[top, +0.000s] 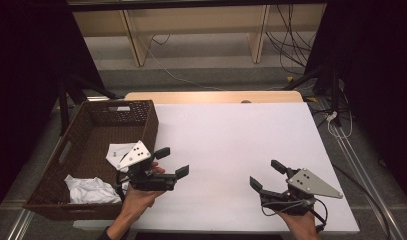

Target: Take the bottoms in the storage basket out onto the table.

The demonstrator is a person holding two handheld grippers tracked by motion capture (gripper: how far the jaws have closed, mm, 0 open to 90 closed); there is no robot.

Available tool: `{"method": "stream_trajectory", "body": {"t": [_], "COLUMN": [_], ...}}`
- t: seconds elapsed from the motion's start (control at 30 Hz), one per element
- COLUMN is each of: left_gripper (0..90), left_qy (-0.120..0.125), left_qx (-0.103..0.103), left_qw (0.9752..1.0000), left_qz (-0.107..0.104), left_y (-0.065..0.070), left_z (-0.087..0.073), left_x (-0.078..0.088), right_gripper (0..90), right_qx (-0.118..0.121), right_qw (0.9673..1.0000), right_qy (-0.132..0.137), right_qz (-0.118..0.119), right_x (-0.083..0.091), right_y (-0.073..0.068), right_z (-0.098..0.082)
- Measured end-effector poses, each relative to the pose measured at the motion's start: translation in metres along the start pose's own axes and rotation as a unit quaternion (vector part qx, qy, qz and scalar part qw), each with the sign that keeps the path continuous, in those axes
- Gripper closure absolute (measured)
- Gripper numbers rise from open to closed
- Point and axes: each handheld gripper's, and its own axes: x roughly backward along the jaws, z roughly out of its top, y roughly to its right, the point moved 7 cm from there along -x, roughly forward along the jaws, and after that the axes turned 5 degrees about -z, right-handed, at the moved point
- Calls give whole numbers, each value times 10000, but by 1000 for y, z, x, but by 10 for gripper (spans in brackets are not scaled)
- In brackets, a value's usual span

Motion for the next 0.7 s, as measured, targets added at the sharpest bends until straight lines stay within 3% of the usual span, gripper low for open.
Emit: {"method": "stream_trajectory", "body": {"t": [0.13, 0.3, 0.47, 0.7], "left_gripper": [71, 71, 72, 79], "left_qy": [-101, -164, -393, -796], "left_qx": [28, 205, 178, 322], "left_qw": [9999, 9997, 9989, 9949], "left_qz": [-22, 6, 202, 538], "left_y": [-2, -11, -22, -47], "left_z": [6, 13, 20, 24], "left_x": [3, 10, 19, 36], "right_gripper": [181, 181, 181, 181], "right_qx": [-10, -14, -23, -32], "right_qw": [10000, 10000, 10000, 10000], "right_qy": [-3, 0, 3, -21], "right_qz": [-5, -6, 0, -3], "right_x": [0, 0, 0, -1], "right_y": [0, 0, 1, 1], "right_z": [0, 0, 0, -1]}}
